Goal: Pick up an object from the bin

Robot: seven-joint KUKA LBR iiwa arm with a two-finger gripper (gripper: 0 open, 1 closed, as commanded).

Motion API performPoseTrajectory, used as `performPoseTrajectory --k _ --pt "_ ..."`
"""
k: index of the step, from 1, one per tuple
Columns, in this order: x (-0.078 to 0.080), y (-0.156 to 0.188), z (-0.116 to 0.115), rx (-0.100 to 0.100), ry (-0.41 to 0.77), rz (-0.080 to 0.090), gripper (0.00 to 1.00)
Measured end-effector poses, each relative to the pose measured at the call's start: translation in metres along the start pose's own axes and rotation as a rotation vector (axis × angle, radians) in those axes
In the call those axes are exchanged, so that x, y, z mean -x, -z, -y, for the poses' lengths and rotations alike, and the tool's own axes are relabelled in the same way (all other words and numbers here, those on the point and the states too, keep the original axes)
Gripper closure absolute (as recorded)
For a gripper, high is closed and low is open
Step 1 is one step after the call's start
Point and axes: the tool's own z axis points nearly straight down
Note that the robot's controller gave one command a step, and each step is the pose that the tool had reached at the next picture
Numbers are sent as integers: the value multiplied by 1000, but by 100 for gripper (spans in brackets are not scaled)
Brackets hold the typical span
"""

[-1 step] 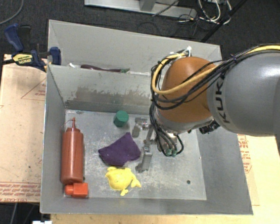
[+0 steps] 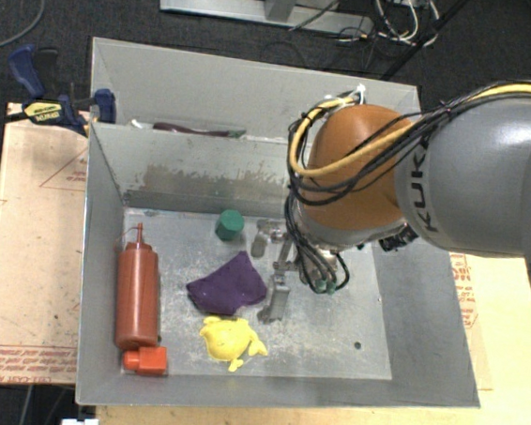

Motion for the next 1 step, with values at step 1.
performPoseTrajectory --k 1 --pt "9 -55 -11 0 57 2 0"
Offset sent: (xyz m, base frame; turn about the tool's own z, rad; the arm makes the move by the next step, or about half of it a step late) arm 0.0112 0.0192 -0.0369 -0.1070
